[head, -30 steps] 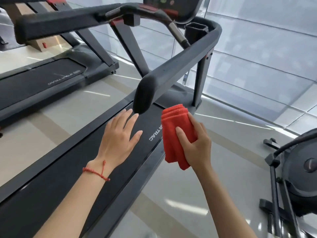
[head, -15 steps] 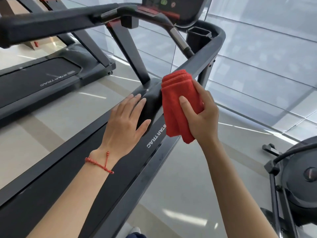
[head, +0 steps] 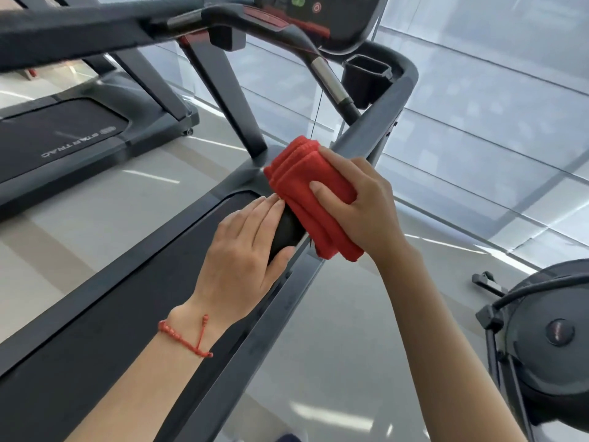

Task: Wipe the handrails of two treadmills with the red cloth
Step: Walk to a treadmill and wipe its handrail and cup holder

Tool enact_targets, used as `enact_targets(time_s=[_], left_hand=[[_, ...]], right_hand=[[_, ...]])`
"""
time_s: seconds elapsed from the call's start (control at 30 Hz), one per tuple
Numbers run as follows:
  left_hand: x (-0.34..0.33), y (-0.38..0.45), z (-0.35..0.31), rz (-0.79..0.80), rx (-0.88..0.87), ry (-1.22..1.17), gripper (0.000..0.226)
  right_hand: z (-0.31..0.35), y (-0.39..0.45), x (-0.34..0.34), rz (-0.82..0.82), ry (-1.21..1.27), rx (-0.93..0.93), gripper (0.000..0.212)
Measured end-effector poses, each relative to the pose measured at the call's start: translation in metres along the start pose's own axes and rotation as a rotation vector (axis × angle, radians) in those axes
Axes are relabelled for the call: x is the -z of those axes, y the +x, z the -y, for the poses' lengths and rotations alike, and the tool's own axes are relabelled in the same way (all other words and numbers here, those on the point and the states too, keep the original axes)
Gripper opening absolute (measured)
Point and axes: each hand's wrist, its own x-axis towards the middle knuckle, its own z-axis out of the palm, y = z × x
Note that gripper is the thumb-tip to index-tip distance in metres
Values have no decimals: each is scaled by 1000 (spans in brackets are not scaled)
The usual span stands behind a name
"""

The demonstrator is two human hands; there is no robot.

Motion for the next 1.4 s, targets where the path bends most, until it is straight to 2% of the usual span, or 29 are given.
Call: enact_targets(time_s=[0.17, 0.43, 0.7, 0.93, 1.13, 1.4], left_hand=[[-4, 8, -6, -13, 9, 83, 51], [-12, 13, -15, -64, 64, 152, 48], [-20, 23, -28, -105, 136, 274, 40], [-28, 37, -38, -132, 192, 416, 35], [-31, 40, -42, -164, 218, 502, 32], [-31, 42, -46, -118, 244, 487, 34]], right_hand=[[-8, 18, 4, 4, -11, -48, 43], [-20, 10, 2, 46, 13, 57, 42], [-52, 39, 3, -34, 78, -122, 40], [-49, 28, 4, 39, 95, 26, 42], [-52, 37, 2, 57, 138, 35, 39], [-56, 34, -2, 25, 160, 40, 41]])
